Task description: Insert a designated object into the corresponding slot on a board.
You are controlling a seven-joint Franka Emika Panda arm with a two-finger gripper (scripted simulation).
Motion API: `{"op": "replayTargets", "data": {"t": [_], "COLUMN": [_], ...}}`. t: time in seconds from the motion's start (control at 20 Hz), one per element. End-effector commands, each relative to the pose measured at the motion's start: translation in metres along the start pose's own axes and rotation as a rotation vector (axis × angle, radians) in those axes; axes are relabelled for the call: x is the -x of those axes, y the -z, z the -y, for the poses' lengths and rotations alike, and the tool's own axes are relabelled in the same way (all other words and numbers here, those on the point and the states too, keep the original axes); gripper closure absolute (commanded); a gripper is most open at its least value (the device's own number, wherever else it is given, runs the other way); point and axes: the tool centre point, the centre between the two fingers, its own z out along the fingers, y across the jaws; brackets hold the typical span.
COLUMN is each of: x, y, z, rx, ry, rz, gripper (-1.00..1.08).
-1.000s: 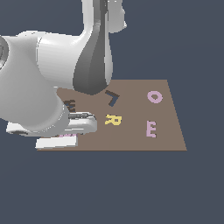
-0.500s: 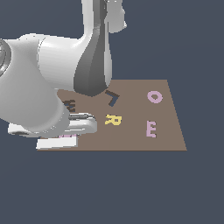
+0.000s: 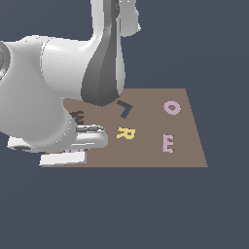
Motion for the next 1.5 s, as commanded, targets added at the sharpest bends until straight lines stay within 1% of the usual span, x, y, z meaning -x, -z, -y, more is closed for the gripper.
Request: {"op": "replayTargets", "data": {"t": [0.0, 0.35, 0.7, 1.05, 1.45], "x": [0.000, 0.005, 0.014, 0.029, 0.053], "y": [0.000, 0.000, 0.001, 0.002, 0.003], "z": [0.000, 0.004, 0.010, 0.016, 0.019], "rx": [0.000, 0.000, 0.000, 0.001, 0.001], "ry": [0.006, 0.076, 0.220, 0.438, 0.755], "rz": [0.000, 0.000, 0.000, 0.000, 0.000], "gripper": [1.08, 1.08, 1.08, 1.08, 1.08]}}
